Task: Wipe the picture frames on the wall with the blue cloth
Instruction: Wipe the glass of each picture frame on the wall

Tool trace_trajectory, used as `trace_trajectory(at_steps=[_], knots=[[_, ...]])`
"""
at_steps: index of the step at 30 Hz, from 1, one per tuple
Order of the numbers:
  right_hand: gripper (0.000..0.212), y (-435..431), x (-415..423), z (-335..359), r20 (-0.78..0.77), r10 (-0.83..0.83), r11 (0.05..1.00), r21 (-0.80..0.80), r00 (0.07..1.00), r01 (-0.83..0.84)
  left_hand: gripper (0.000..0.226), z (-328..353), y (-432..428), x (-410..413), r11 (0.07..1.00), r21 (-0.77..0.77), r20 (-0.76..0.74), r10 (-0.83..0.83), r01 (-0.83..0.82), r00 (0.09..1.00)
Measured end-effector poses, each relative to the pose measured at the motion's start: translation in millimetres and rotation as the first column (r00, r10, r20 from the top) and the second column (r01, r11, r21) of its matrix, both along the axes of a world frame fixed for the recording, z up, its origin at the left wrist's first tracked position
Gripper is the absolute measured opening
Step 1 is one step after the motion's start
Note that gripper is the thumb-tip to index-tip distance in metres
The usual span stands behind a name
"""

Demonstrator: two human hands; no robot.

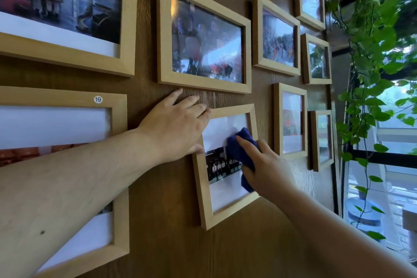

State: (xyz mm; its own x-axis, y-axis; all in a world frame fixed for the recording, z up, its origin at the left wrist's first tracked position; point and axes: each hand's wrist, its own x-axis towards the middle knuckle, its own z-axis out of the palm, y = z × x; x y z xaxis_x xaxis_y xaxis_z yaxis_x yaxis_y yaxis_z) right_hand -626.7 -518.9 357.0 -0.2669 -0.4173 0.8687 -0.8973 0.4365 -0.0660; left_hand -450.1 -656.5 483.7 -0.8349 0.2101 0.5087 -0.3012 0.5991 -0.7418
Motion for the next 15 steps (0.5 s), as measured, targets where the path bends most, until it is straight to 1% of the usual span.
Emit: trace_trajectory(at_steps=[2,4,6,8,11,15], knots=[[0.059,-2.6,11.2,-4.4,-0.048,0.083,0.995,0.062,0.995,-0.080,0.088,0.0,0.3,0.2,1.000,-0.003,-0.001,-0.001,0.001,1.000],[0.059,-2.8,19.9,-8.1,-0.131,0.136,0.981,0.155,0.982,-0.116,0.088,-0.2,0.9,0.4,1.000,-0.005,-0.002,-0.003,0.003,1.000],[0.060,-2.2,22.4,-9.0,-0.202,0.130,0.972,0.221,0.971,-0.084,0.088,0.1,1.3,0.7,1.000,-0.007,-0.004,-0.005,0.005,1.000],[0.059,-0.2,19.1,-7.9,-0.232,0.100,0.975,0.217,0.968,-0.049,0.087,0.5,1.4,1.1,1.000,-0.009,-0.002,-0.007,0.007,1.000],[0.057,6.7,6.4,-7.1,-0.202,0.048,0.987,0.158,0.978,-0.016,0.087,0.6,1.2,1.4,1.000,-0.010,-0.002,-0.010,0.010,1.000],[0.056,13.5,-8.4,-9.1,-0.060,-0.070,0.996,0.055,0.996,0.073,0.087,0.3,0.5,1.3,1.000,-0.010,0.002,0.000,0.000,1.000]])
